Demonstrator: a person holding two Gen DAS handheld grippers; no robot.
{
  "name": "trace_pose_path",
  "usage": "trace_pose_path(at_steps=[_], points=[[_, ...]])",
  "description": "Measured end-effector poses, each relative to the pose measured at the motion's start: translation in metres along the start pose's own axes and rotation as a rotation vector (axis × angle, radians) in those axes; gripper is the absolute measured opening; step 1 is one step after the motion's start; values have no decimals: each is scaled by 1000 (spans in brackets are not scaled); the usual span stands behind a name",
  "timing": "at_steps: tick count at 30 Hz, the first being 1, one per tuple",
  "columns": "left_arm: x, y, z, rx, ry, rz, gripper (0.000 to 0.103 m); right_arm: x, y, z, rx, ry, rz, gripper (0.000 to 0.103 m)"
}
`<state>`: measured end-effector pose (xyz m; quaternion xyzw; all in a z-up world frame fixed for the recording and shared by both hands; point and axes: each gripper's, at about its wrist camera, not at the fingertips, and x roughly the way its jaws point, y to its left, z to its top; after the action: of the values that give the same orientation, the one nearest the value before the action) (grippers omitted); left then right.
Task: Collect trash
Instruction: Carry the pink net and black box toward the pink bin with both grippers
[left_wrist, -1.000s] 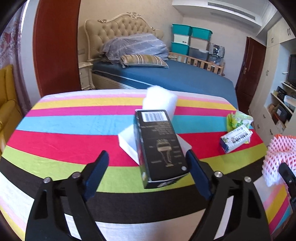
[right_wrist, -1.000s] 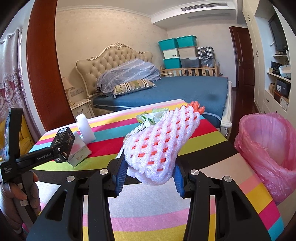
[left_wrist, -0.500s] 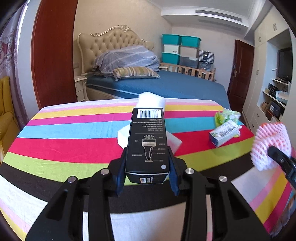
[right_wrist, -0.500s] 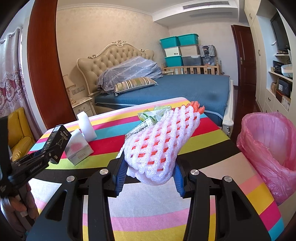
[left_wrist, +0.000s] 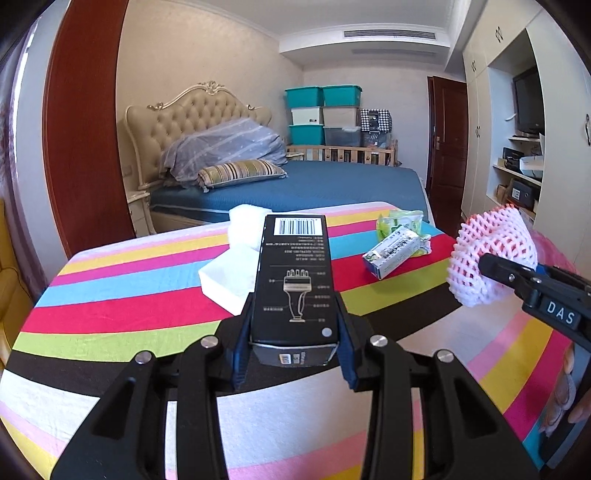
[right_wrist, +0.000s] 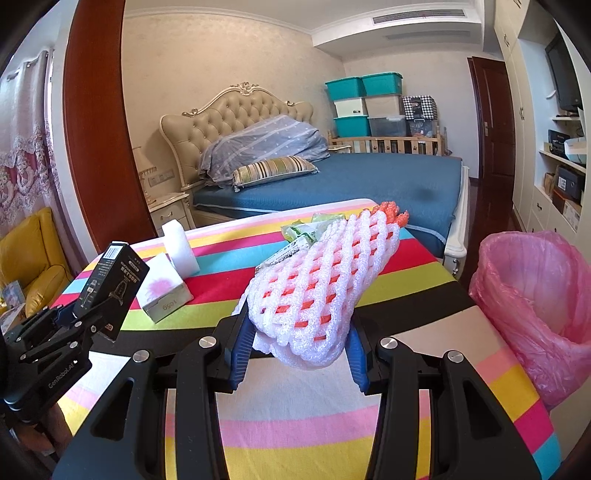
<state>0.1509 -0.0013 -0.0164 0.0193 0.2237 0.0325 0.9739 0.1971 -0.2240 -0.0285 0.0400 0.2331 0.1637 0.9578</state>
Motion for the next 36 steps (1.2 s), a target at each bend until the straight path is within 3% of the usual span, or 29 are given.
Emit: trace_pose_path(at_steps=[17, 25, 36], points=[[-15, -19, -7, 52, -15, -38, 38, -31, 3, -11, -78, -5, -24, 43], [-19, -50, -4, 108, 10, -144, 38, -51, -24, -20, -63, 0, -46, 43], [-17, -127, 6, 223, 55, -318, 38, -84, -77, -21, -55, -41, -176, 44]])
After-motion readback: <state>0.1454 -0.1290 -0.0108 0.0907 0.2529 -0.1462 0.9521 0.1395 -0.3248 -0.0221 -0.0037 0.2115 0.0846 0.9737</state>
